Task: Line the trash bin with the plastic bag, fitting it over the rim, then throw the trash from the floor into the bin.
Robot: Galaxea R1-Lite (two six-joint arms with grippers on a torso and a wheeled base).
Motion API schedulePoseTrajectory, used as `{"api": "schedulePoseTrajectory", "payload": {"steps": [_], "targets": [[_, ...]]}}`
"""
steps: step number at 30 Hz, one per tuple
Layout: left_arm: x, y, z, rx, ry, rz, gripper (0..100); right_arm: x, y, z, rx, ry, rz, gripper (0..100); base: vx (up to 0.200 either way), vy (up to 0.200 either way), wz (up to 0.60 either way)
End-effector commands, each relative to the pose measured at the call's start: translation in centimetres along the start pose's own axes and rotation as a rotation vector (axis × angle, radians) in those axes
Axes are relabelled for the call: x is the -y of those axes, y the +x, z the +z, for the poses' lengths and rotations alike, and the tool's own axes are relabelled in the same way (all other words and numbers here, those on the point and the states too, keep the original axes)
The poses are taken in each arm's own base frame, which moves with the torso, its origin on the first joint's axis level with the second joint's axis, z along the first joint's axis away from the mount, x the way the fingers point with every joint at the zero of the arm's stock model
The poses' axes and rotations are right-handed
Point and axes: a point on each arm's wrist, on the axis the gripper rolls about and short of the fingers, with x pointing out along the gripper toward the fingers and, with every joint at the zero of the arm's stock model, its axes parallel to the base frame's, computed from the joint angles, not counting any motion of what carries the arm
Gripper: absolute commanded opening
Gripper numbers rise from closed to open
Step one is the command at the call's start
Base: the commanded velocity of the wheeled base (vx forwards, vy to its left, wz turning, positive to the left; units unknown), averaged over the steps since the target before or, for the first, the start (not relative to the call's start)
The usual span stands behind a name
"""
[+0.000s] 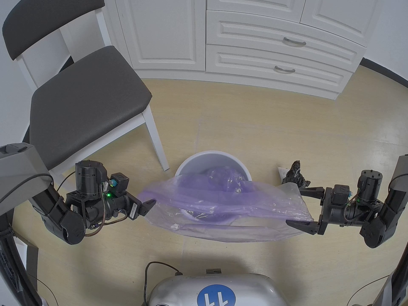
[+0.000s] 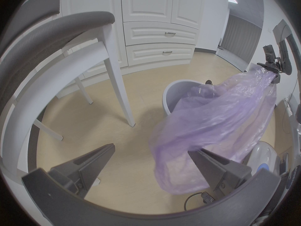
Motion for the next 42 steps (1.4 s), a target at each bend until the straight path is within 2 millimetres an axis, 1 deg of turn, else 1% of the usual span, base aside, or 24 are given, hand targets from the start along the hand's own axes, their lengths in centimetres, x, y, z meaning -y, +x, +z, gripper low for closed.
{"api": "schedulePoseTrajectory", "payload": {"steps": [1,5,8,10,12,15,16,20,25,27,29,31,32,33,34,36,37,38,39,40,42], "targets": [[-0.1,1.8,-1.6,-0.050,-0.007,-0.006,100,1.8,-0.9,-2.5,-0.013,0.072,-0.021,100,0.000,0.000,0.00],[-0.1,2.0,-1.8,-0.056,-0.008,-0.009,100,1.9,-0.9,-2.4,-0.012,0.071,-0.021,100,0.000,0.000,0.00],[-0.4,3.3,-2.2,-0.070,-0.013,0.017,100,1.9,-0.9,-2.4,-0.012,0.068,-0.023,100,0.000,0.000,0.00],[-1.0,4.3,-2.7,-0.091,-0.018,0.076,100,1.9,-1.0,-2.3,-0.012,0.064,-0.029,100,0.000,0.000,0.00],[-1.8,4.9,-3.2,-0.103,-0.026,0.112,100,2.1,-1.3,-2.3,-0.011,0.062,-0.043,100,0.000,0.000,0.00],[-2.4,4.9,-3.4,-0.106,-0.033,0.125,100,2.5,-1.6,-2.3,-0.009,0.059,-0.060,100,0.000,0.000,0.00],[-2.7,4.7,-3.4,-0.104,-0.037,0.134,100,3.0,-2.1,-2.3,-0.005,0.055,-0.082,100,0.000,0.000,0.00],[-3.2,4.5,-3.2,-0.098,-0.039,0.147,100,3.4,-2.7,-2.3,-0.001,0.051,-0.104,100,0.000,0.000,0.00],[-3.2,4.2,-3.0,-0.095,-0.039,0.146,100,3.4,-3.1,-1.9,0.013,0.023,-0.118,100,0.000,0.000,0.00],[-3.1,3.6,-2.4,-0.078,-0.035,0.144,100,3.2,-3.4,-1.3,0.038,-0.014,-0.129,100,0.000,0.000,0.00],[-3.0,3.3,-2.2,-0.073,-0.035,0.142,100,3.2,-3.4,-1.2,0.046,-0.020,-0.131,100,0.000,0.000,0.00],[-2.4,2.2,-1.5,-0.055,-0.027,0.127,100,2.8,-3.1,-0.5,0.052,-0.020,-0.138,100,0.000,0.000,0.00],[-2.0,1.6,-1.0,-0.038,-0.023,0.108,100,2.5,-2.7,0.2,0.057,-0.036,-0.156,100,0.000,0.000,0.00],[-2.0,1.6,-1.0,-0.038,-0.023,0.108,100,2.5,-2.7,0.2,0.057,-0.036,-0.156,100,0.000,0.000,0.00],[-1.2,0.5,-0.2,-0.014,-0.015,0.075,100,1.6,-1.2,1.3,0.051,-0.059,-0.221,100,0.000,0.000,0.00],[-0.2,-0.5,0.5,0.008,-0.002,0.045,100,0.3,1.2,2.8,0.041,-0.086,-0.368,100,0.000,0.000,0.00],[0.0,-0.7,0.6,0.011,0.001,0.038,100,-0.1,2.1,3.4,0.046,-0.097,-0.406,100,0.000,0.000,0.00],[0.1,-0.7,0.6,0.012,0.002,0.037,100,-0.2,2.3,3.5,0.049,-0.100,-0.411,100,0.000,0.000,0.00],[0.3,-1.0,0.8,0.018,0.005,0.032,100,-1.1,4.5,5.0,0.088,-0.138,-0.452,100,0.000,0.000,0.00],[0.4,-1.1,0.8,0.019,0.006,0.029,100,-1.5,5.5,5.9,0.118,-0.171,-0.440,100,0.000,0.000,0.00],[0.5,-1.1,0.8,0.018,0.009,0.026,100,-2.4,6.7,7.7,0.134,-0.247,-0.416,100,0.000,0.000,0.00]]}}
